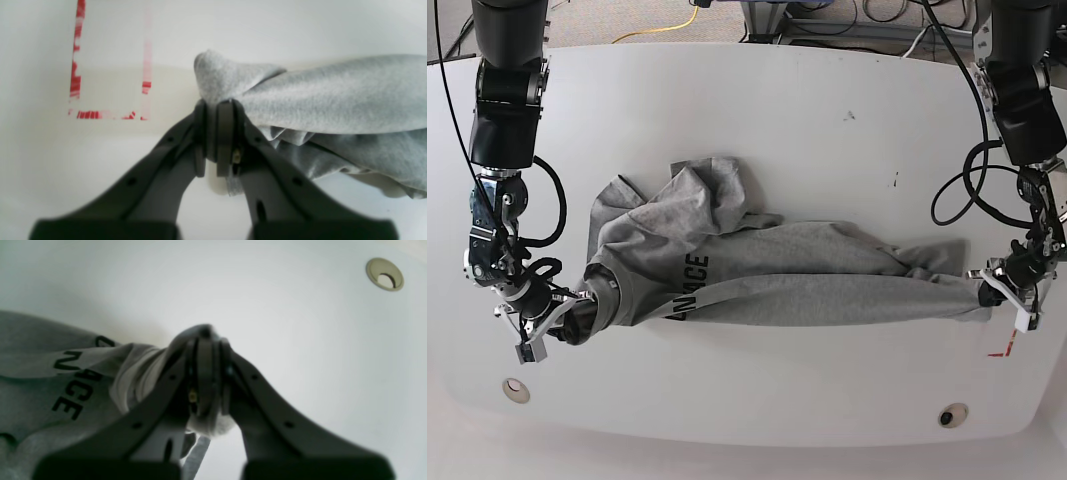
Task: Layout the t-shirt on the table in an organized manner, then fold the t-shirt properly
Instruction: 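Lay the t-shirt flat on the table with both grippers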
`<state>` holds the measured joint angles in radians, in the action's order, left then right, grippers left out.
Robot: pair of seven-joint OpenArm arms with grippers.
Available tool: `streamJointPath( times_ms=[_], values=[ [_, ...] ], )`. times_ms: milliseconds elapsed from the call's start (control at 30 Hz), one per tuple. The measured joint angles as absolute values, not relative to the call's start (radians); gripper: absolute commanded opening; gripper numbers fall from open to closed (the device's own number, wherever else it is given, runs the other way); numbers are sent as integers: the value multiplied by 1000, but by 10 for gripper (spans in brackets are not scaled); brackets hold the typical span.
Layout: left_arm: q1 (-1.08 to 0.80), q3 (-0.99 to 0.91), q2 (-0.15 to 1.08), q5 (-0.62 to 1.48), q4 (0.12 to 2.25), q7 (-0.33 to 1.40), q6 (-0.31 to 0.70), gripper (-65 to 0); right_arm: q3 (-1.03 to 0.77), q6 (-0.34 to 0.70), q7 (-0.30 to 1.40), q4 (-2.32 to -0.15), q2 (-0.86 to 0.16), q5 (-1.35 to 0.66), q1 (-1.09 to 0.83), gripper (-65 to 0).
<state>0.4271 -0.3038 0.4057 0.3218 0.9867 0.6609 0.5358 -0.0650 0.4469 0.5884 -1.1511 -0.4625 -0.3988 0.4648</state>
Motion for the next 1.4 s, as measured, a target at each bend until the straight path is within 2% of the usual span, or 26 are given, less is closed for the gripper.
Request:
streamJointPath(
  times_ms=[300,533,767,867,933,967,1033,1167,1233,1400],
  values=[
    [476,-303,415,326,851,519,541,-646,-68,495,472,-998,-437,-313,526,-642],
    [508,-304,439,320,768,492,539,-646,-68,506,417,-926,-430,-310,555,-533],
    [538,-304,447,321,753,478,537,-646,-67,505,385,-912,-435,-306,596,-518],
    [552,-304,448,318,751,473,536,-640,-65,503,377,-911,-435,-307,616,-485],
    [561,-304,450,317,749,459,535,-603,-64,503,377,-909,-435,-306,631,-422],
    [566,-304,453,313,749,450,536,-562,-64,503,378,-908,-435,-306,638,-377],
    [577,-304,458,300,749,443,526,-463,-64,503,377,-908,-435,-307,651,-284],
    [594,-305,463,260,749,440,483,-221,-64,501,374,-911,-437,-307,657,-94],
    [596,-305,464,262,751,439,479,-140,-64,501,375,-912,-437,-306,652,-32],
    [596,-305,463,261,752,441,448,-126,-67,502,432,-942,-436,-311,620,-16]
  ],
)
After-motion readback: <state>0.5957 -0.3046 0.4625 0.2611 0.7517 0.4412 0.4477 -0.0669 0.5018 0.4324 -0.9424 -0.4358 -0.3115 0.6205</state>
